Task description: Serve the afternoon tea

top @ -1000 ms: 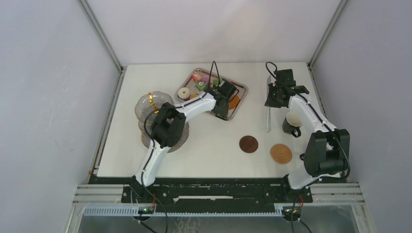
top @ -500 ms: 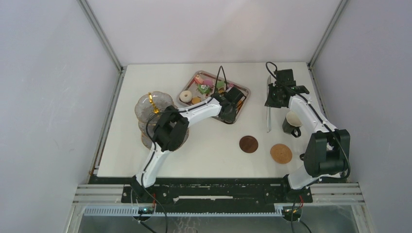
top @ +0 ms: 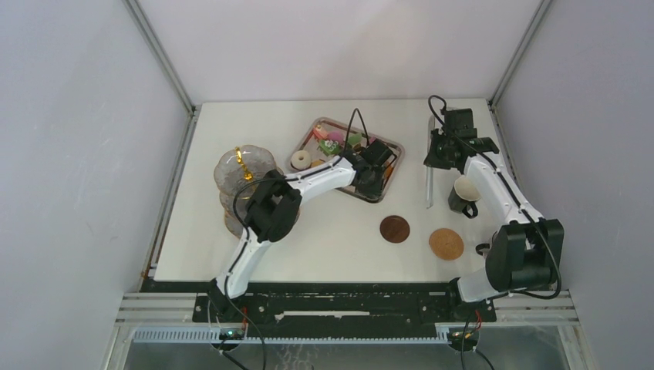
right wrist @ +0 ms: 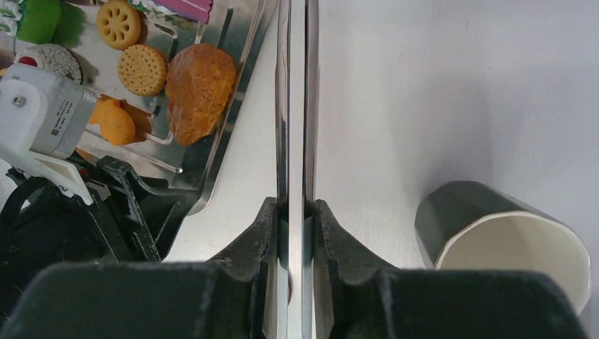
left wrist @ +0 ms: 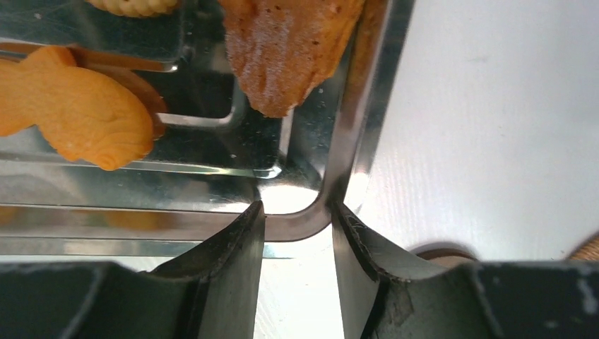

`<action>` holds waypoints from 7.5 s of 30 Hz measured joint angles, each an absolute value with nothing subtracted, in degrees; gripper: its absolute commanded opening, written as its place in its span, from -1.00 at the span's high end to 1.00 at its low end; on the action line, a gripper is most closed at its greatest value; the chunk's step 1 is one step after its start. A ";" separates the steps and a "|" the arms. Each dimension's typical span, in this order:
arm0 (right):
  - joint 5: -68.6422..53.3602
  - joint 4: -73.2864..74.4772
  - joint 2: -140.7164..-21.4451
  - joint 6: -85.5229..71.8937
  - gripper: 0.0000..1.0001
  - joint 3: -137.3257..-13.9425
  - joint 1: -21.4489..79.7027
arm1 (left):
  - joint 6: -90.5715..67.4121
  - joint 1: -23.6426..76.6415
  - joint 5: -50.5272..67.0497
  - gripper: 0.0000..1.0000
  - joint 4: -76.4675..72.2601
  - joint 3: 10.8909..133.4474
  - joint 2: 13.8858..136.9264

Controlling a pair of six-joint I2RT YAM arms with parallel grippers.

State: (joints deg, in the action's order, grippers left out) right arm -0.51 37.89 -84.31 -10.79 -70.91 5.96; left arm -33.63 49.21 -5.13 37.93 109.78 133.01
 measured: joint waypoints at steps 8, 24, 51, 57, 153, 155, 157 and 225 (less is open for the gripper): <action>-0.45 40.73 -82.74 -10.85 1.00 -70.91 6.37 | -32.47 49.60 -4.36 -0.20 39.44 110.39 131.50; -0.51 45.08 -78.70 -11.44 0.87 -68.10 15.09 | -20.95 49.89 -1.32 -0.54 47.16 107.98 92.20; -2.92 52.49 -95.98 -8.64 0.13 -76.86 32.93 | -23.16 17.30 -22.31 -0.68 53.71 86.02 49.08; -1.54 53.91 -98.96 -8.19 0.07 -80.18 33.39 | -23.57 17.17 -22.31 -0.68 53.71 84.31 49.47; 1.19 52.45 -96.03 -9.13 1.00 -80.97 53.04 | -33.08 -22.04 4.97 -0.62 38.79 49.39 62.04; 1.13 52.49 -98.17 -9.13 1.00 -81.49 55.13 | -33.08 -21.63 5.15 -0.62 38.02 48.49 62.04; 1.17 52.51 -99.81 -9.10 1.00 -82.19 56.47 | -33.12 -21.15 5.17 -0.62 37.45 47.75 62.04; 7.07 43.44 -97.03 -11.49 0.45 -79.83 55.90 | -33.65 -15.49 -4.29 -0.67 44.36 53.69 51.90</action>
